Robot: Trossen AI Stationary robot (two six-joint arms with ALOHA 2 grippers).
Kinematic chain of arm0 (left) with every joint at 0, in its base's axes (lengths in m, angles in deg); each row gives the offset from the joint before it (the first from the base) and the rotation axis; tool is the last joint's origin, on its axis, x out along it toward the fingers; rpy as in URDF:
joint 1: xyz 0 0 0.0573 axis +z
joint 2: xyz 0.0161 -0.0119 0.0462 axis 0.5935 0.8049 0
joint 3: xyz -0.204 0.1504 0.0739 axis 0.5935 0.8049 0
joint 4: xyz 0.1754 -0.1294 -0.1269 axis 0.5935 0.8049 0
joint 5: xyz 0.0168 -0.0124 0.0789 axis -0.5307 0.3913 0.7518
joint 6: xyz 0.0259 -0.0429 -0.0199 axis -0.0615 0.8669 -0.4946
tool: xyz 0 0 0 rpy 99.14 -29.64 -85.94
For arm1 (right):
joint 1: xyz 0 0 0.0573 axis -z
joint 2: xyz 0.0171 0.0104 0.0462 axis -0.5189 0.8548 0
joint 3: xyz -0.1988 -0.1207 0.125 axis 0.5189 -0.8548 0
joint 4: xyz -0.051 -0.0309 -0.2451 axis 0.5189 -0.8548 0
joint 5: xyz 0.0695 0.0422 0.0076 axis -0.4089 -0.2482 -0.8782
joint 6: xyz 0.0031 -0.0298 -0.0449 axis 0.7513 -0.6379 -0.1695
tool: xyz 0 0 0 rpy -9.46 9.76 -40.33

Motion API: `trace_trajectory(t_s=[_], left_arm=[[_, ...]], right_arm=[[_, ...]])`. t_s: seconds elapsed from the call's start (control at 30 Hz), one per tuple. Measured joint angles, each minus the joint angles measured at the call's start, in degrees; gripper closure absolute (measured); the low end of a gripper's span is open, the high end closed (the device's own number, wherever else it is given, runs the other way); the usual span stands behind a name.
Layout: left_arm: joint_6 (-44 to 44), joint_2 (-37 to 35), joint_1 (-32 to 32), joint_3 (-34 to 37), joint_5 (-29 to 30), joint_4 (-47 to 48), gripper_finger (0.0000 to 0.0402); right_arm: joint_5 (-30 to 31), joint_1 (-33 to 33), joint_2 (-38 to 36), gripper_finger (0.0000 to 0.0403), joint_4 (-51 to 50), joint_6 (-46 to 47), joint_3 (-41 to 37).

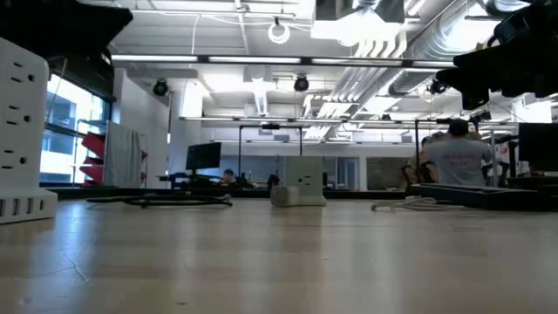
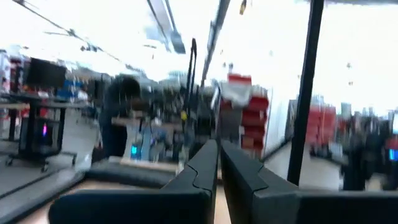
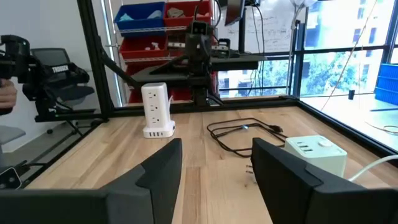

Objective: Insert USB
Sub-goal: Insert the charger adapter into the black outlet extension

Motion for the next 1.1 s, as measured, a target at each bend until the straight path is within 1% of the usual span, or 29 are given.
trace_trajectory(t_s=[0.07,0.13,0.23,0.37,0.57,0.67,0.77,0.87,0.93,1.1], left_arm=[[0.1,1.6,0.0,-0.1,0.1,-1.5,0.0401],[0.1,4.3,0.0,-0.9,2.4,-1.3,0.0400],[0.2,10.6,0.0,-4.1,6.1,-1.3,0.0396],[0.6,22.9,0.0,-11.4,11.0,0.7,0.0387],[1.1,45.6,0.0,-27.0,18.9,10.0,0.0373],[3.5,56.0,0.4,-34.0,19.4,12.6,0.0365],[7.6,64.9,1.4,-39.8,17.3,14.6,0.0350],[9.1,73.3,2.0,-45.0,14.1,16.8,0.0325],[9.2,78.6,2.1,-48.4,13.5,19.7,0.0302],[11.5,90.1,2.5,-57.0,16.8,30.6,0.0246]], right_arm=[[0.0,0.0,0.0,0.0226,0.0,0.0,0.0],[0.0,0.0,0.0,0.0226,0.0,0.0,0.0],[0.0,0.0,0.0,0.0226,0.0,0.0,0.0],[0.0,0.0,0.0,0.0226,0.0,0.0,0.0],[0.0,0.0,0.0,0.0226,0.0,0.0,0.0],[0.0,0.0,0.0,0.0226,0.0,0.0,0.0],[0.0,0.0,0.0,0.0226,0.0,0.0,0.0],[0.0,0.0,0.0,0.0226,0.0,0.0,0.0],[0.0,0.0,0.0,0.0226,0.0,0.0,0.0],[0.0,0.0,0.0,0.0226,0.0,0.0,0.0]])
